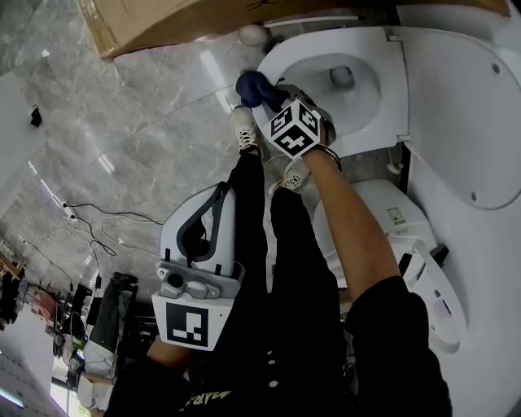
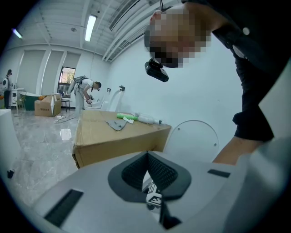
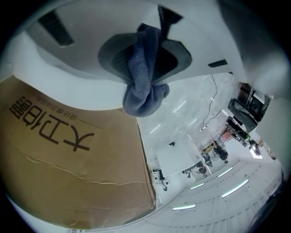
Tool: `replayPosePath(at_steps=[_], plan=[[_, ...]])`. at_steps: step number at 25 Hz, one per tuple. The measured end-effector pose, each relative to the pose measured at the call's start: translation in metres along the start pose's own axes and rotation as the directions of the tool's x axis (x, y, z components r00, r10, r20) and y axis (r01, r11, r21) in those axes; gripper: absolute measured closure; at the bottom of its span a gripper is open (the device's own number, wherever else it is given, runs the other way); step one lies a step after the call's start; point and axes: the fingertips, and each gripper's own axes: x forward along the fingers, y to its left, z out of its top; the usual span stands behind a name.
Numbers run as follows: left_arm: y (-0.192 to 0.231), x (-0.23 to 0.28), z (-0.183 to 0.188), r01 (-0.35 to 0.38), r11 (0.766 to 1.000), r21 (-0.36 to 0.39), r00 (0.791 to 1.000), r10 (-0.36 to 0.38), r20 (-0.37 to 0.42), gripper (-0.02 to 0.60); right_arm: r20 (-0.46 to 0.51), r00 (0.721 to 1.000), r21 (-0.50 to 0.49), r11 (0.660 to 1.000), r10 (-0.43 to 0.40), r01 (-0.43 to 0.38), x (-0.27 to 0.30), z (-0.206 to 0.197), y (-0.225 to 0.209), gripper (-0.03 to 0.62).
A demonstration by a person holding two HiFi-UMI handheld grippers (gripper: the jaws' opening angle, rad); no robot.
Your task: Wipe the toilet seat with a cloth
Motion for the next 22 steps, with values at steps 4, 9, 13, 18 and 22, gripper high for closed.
replayPosePath(at_steps=[4,9,13,18,22], plan=[[0.004,-0.001,-0.002,-0.003,1.0,-0.001,1.0,0.003,-0.005,0.572,0.016,1.0,0.035,0.999,-0.015,0.014,0.0,0.007,-0.011,0.51],[0.004,-0.001,-0.002,0.001,0.999,0.036,1.0,-0.001,-0.007,0.572,0.023,0.999,0.065,0.997,-0.031,0.029,-0.001,0.013,-0.023,0.51],[0.002,0.0,-0.003,0.011,0.999,0.034,1.0,-0.011,-0.007,0.572,0.03,0.999,0.085,0.996,-0.035,0.033,-0.001,0.015,-0.032,0.51],[0.006,0.001,-0.003,0.008,0.999,0.032,1.0,-0.007,-0.012,0.572,0.036,0.999,0.086,0.996,-0.032,0.029,-0.003,0.019,-0.044,0.51],[0.008,0.003,-0.002,0.007,0.999,0.032,1.0,-0.007,-0.016,0.572,0.041,0.998,0.104,0.993,-0.053,0.049,-0.005,0.023,-0.061,0.51]])
